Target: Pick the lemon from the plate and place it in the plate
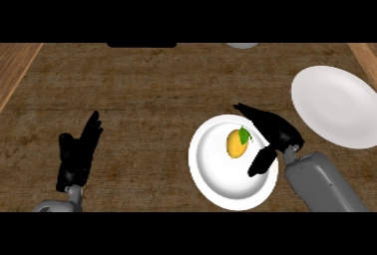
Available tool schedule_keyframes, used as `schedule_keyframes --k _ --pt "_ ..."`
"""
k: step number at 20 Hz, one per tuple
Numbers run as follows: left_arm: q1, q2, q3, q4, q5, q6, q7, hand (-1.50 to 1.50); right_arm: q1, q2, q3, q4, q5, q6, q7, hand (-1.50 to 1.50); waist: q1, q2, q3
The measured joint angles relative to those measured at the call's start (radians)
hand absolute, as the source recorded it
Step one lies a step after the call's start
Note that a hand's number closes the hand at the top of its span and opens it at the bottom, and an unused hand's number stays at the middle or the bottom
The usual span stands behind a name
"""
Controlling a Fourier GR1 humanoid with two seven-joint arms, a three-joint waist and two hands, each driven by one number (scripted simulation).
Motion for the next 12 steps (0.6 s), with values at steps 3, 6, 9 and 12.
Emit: schedule_keyframes --k 3,6,9,12 --pt "0.008 -0.019 0.011 0.005 -0.018 -0.01 -0.012 0.0 0.013 0.028 -0.024 0.005 0.03 0.02 -0.01 -1.5 0.0 0.0 0.0" --pt "-0.011 -0.028 0.027 0.023 -0.03 -0.024 -0.007 0.0 0.017 0.06 -0.035 0.039 0.069 0.013 -0.038 -1.5 0.0 0.0 0.0" --pt "-0.016 -0.042 0.034 0.015 -0.047 -0.029 0.009 0.0 0.004 0.077 -0.06 0.082 0.101 0.019 -0.065 -1.5 0.0 0.0 0.0" --pt "0.011 -0.047 0.041 -0.007 -0.049 -0.05 0.007 0.0 -0.015 0.102 -0.075 0.13 0.134 0.019 -0.084 1.5 0.001 0.0 0.0"
